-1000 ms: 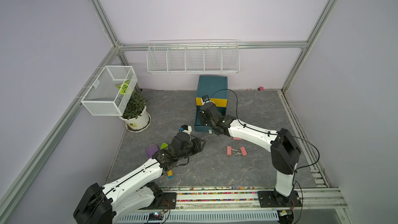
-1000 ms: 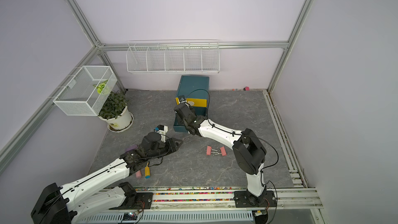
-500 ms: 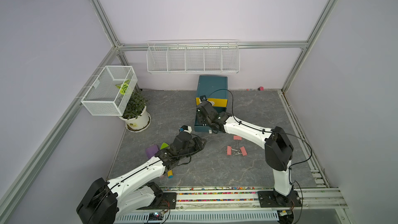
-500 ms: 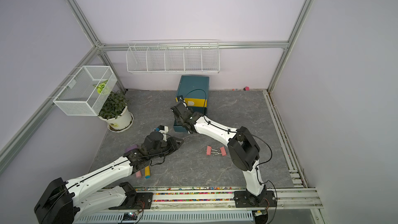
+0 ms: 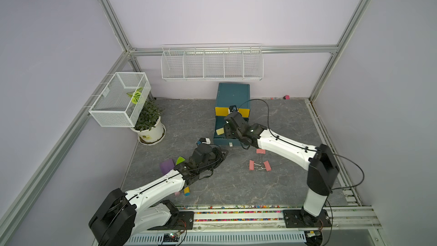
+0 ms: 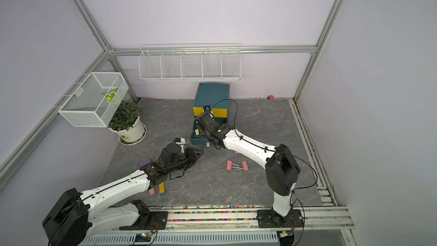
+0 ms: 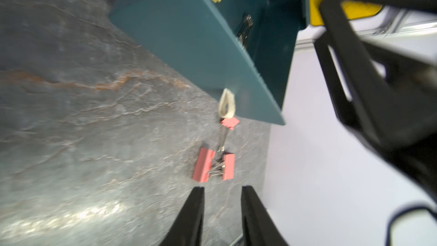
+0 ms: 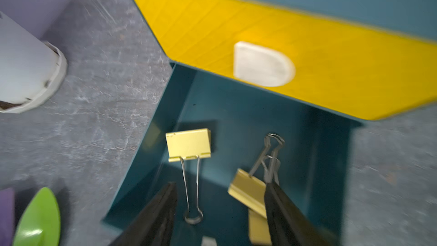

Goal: Put the binder clips in the drawer according to color
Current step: Close the drawer in the storage box.

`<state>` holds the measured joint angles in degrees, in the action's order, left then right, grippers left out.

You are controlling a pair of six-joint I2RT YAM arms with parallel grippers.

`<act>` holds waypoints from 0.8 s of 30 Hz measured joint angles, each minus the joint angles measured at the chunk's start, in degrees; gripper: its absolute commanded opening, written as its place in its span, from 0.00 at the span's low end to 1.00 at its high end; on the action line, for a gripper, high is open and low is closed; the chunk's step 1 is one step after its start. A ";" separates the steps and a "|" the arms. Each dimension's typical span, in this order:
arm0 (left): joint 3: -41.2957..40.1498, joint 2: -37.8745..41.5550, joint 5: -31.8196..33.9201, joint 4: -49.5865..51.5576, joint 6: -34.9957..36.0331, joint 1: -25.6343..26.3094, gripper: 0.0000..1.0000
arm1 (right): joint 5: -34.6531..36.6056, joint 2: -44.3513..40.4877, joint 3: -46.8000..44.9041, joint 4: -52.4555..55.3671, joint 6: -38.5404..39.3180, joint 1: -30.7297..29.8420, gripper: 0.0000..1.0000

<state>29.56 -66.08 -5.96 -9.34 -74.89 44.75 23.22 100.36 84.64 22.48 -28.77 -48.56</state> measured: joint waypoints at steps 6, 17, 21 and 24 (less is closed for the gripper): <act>-2.40 -6.34 0.15 -9.75 -7.08 0.00 0.31 | -1.20 -15.52 -11.52 -2.36 -2.78 3.63 0.62; -2.47 -13.35 2.34 -20.44 -13.22 0.00 0.34 | -10.23 -30.42 -27.52 0.07 -7.04 11.80 0.60; -2.38 -17.16 2.71 -24.76 -14.64 -0.22 0.34 | -15.34 -34.18 -32.22 0.68 -8.09 12.11 0.59; -1.73 -20.61 2.45 -26.91 -15.52 -0.50 0.32 | -17.92 -38.49 -35.54 2.05 -8.57 12.20 0.59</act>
<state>27.83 -86.70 -3.51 -36.25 -90.41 44.25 5.30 61.87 49.10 24.53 -37.34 -36.36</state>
